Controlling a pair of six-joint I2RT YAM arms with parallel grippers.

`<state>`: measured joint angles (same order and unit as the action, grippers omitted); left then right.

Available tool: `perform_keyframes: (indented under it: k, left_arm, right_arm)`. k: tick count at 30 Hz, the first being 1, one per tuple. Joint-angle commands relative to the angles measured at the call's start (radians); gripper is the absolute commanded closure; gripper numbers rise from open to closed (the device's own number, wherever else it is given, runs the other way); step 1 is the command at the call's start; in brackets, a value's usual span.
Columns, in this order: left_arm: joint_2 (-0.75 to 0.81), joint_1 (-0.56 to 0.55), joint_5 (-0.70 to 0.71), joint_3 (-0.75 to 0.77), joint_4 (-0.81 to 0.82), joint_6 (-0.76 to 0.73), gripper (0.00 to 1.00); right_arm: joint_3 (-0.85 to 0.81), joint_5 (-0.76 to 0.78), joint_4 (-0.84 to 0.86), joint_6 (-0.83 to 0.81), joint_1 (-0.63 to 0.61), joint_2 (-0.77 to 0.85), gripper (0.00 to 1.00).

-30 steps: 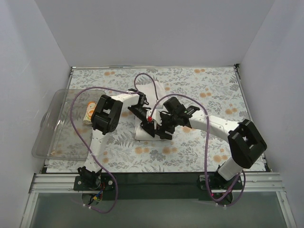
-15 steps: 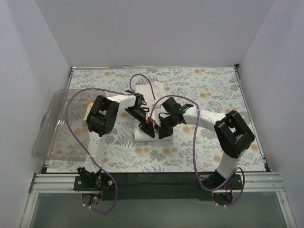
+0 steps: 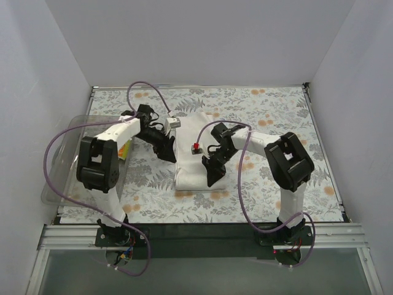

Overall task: Roll the towels
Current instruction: Roll the towel

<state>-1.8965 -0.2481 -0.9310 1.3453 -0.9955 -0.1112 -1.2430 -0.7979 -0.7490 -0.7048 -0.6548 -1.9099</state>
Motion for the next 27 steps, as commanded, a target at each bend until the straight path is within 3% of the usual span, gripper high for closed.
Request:
perform_keyframes:
  k: [1,5,9,12,14,21,27]
  left_arm:
    - [0.21,0.001,0.084,-0.058,0.089,-0.053,0.45]
    - [0.423,-0.069,0.199,-0.21,0.225,-0.108,0.35]
    - [0.644,-0.285,0.433,-0.403,0.365,-0.174,0.31]
    - [0.73,-0.417,0.527,-0.547,0.503,-0.186,0.26]
    - [0.731,-0.465,0.599,-0.606,0.584,-0.192,0.25]
    - [0.676,-0.612,0.659,-0.706,0.799,-0.226,0.24]
    - [0.6,-0.66,0.683,-0.77,0.9,-0.321,0.28]
  right_arm:
    - [-0.077,-0.092,-0.199,0.053,0.006,-0.119,0.99]
    - [-0.18,-0.165,-0.265,0.05,0.027,-0.247,0.99]
    - [-0.28,-0.207,-0.37,0.028,0.047,-0.38,0.99]
    - [-0.337,-0.233,-0.417,0.021,0.061,-0.466,0.99]
    - [-0.363,-0.25,-0.434,0.021,0.072,-0.509,0.99]
    - [-0.4,-0.279,-0.461,0.024,0.081,-0.61,0.99]
    - [-0.404,-0.305,-0.469,0.028,0.098,-0.666,0.99]
